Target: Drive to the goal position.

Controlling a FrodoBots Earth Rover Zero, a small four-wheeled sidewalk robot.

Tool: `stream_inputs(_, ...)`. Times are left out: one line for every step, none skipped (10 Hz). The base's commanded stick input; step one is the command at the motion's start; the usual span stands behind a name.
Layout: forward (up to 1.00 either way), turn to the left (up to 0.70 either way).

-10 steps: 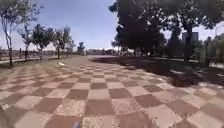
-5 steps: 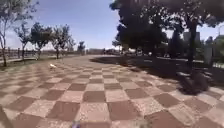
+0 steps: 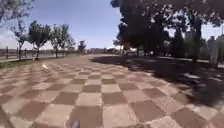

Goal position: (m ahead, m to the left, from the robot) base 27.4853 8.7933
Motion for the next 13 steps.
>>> stream_inputs(1.00, -0.28)
stream_inputs(1.00, -0.04)
stream_inputs(1.00, 0.00)
stream_inputs(1.00, 0.00)
stream_inputs(1.00, 0.00)
stream_inputs(1.00, 0.00)
stream_inputs(1.00, 0.00)
stream_inputs(1.00, 0.00)
stream_inputs(1.00, 0.00)
stream_inputs(1.00, 0.00)
stream_inputs(1.00, 0.00)
stream_inputs(1.00, 0.00)
stream_inputs(1.00, 0.00)
